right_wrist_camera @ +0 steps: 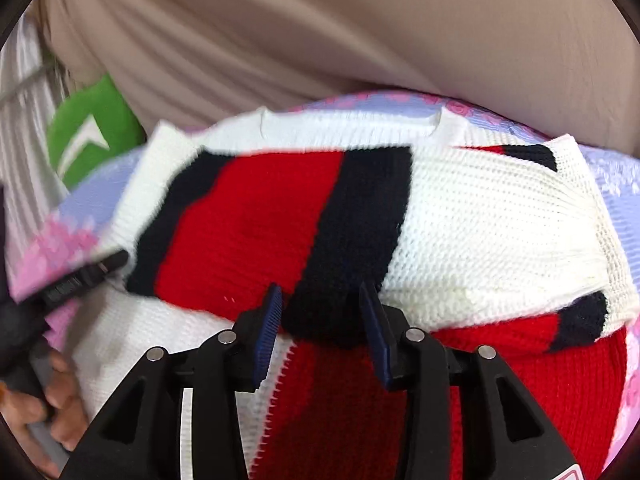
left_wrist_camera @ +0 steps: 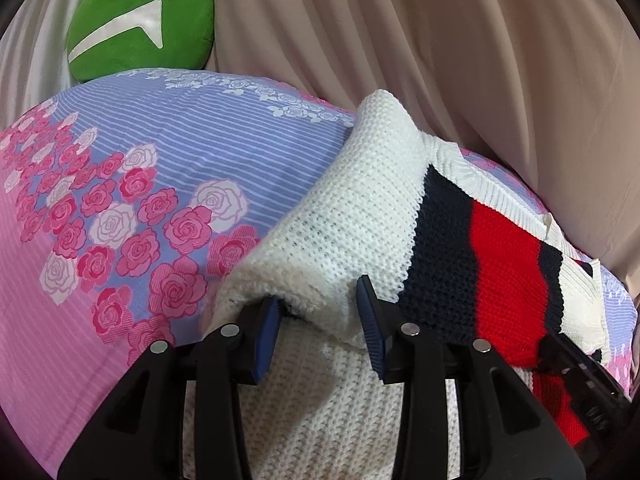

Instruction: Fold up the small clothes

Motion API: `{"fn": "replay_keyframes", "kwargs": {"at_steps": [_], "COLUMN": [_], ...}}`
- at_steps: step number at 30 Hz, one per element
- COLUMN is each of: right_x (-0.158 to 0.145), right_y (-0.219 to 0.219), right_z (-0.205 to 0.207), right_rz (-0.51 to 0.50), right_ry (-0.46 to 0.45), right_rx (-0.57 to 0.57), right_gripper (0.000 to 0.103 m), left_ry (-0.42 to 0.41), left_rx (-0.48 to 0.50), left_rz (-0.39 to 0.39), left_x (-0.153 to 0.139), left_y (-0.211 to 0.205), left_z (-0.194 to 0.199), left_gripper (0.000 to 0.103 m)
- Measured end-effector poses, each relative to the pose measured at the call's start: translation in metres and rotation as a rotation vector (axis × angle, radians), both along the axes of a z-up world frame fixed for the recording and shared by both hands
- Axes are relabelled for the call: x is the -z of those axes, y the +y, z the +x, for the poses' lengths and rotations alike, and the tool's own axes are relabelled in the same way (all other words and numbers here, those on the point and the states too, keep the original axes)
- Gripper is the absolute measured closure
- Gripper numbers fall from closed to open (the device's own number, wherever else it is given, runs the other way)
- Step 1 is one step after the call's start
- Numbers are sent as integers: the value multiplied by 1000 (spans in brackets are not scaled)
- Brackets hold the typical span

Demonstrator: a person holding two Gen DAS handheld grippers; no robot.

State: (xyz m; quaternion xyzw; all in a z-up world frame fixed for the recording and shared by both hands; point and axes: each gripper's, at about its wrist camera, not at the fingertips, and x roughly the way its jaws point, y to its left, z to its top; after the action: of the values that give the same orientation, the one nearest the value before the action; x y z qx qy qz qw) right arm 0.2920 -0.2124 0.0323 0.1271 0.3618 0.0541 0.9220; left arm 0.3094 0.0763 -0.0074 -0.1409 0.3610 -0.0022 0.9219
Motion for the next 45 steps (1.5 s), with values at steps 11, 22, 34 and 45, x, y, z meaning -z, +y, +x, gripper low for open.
{"fn": "replay_keyframes", "kwargs": {"at_steps": [11, 22, 34, 45], "right_x": [-20, 60, 58, 63], "right_y": [-67, -104, -77, -70], "right_z": [-185, -387, -355, -341], "right_rz": [3, 206, 336, 351], "right_ry": [-74, 37, 34, 39], "right_rx": [128, 227, 238, 277], "right_gripper": [50, 44, 38, 90], "left_ry": [14, 108, 125, 88], "left_rx": [68, 198, 262, 326], "left_rz": [78, 47, -143, -154], "left_x": [-9, -3, 20, 14], "left_y": [7, 72, 58, 42], "left_z": [-63, -244, -273, -265], "left_gripper": [42, 20, 20, 91]}}
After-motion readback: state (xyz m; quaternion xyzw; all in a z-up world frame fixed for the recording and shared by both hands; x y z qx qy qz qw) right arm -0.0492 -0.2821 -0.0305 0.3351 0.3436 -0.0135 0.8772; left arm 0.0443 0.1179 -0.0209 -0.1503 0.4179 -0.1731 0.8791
